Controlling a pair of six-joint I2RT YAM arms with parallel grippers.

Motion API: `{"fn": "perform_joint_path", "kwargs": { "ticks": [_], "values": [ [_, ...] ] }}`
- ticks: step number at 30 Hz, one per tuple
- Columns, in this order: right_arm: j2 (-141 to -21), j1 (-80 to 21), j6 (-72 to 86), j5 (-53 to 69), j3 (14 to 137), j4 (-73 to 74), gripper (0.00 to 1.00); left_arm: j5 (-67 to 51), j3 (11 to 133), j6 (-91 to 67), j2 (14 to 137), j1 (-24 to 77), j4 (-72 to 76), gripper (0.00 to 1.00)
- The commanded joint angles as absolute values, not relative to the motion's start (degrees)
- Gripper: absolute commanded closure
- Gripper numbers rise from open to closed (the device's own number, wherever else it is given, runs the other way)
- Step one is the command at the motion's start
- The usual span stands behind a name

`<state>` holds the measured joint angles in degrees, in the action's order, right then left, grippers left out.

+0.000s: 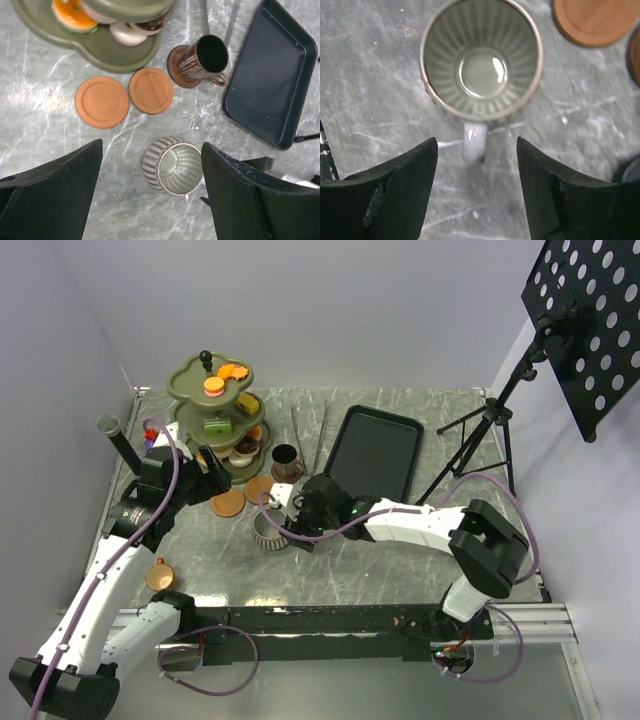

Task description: Serve the afternoon tea

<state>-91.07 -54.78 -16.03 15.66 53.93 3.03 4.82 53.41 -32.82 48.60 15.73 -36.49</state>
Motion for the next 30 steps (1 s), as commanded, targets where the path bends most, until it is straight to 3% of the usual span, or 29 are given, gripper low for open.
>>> {"fn": "perform_joint_path", "kwargs": {
  "ticks": [1, 4, 11, 21, 30],
  "values": [
    [-94.2, -56.4, -19.2, 16.5, 58.1, 2.7, 0.31, 7.8, 56.8, -37.3, 48.3, 14.9, -38.3, 0.16],
    [-96.4, -57.0, -19.9, 16.0, 59.4, 3.3, 0.42, 10.0, 57.7, -38.9, 47.8, 14.7, -40.2, 0.16],
    [-97.2, -57.5, -18.3, 13.6, 62.0, 5.6, 0.99, 16.6, 60.7, -41.6, 44.9, 14.6, -43.9, 0.15],
    [-97.1, -57.1, -8.2, 2.0, 73.1, 8.3, 1.0, 25.9, 66.2, -45.1, 42.3, 14.6, -49.2, 0.14],
    [-107.1, -54.8, -3.9, 1.0, 84.9, 9.2, 1.0, 29.8, 66.4, -46.3, 41.1, 14.6, -51.7, 0.11]
  ]
}}
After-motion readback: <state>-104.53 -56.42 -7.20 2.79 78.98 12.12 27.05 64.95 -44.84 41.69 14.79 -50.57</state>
